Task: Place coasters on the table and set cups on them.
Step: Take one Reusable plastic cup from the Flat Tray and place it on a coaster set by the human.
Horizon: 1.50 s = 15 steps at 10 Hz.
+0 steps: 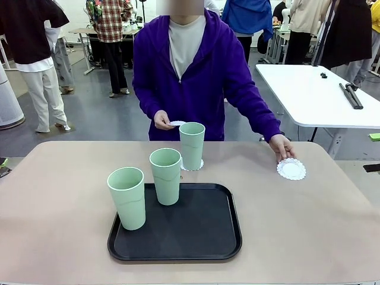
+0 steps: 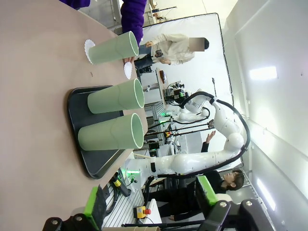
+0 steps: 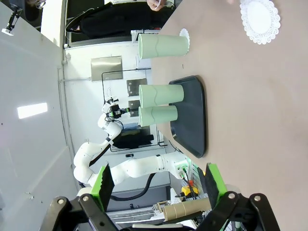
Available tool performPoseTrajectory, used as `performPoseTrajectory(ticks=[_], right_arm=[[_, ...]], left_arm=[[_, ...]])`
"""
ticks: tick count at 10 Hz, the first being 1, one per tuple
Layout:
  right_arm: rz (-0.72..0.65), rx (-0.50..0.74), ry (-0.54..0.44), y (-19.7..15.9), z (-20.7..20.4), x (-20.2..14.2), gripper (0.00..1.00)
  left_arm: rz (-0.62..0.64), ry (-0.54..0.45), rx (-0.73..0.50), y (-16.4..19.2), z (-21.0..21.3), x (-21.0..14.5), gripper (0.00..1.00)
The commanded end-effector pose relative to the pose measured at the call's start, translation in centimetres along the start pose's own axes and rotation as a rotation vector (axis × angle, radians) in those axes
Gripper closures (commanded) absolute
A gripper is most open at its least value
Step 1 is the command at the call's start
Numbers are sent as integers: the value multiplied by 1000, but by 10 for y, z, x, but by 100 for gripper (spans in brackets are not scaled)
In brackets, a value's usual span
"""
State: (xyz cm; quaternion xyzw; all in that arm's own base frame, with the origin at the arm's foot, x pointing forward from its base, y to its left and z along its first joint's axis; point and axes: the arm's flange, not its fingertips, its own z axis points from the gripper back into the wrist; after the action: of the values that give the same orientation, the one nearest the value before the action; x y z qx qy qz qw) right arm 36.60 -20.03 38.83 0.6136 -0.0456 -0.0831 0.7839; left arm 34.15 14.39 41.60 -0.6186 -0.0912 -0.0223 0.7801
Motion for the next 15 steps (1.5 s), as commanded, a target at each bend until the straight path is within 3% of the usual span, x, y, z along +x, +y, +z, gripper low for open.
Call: performPoseTrajectory(ticks=[1, 15], right_arm=[[-9, -15, 4, -1, -1, 1, 0], [-9, -15, 4, -1, -1, 1, 0]], left_arm=[[-14, -5, -13, -2, 2, -1, 0], [-14, -5, -13, -2, 2, -1, 0]])
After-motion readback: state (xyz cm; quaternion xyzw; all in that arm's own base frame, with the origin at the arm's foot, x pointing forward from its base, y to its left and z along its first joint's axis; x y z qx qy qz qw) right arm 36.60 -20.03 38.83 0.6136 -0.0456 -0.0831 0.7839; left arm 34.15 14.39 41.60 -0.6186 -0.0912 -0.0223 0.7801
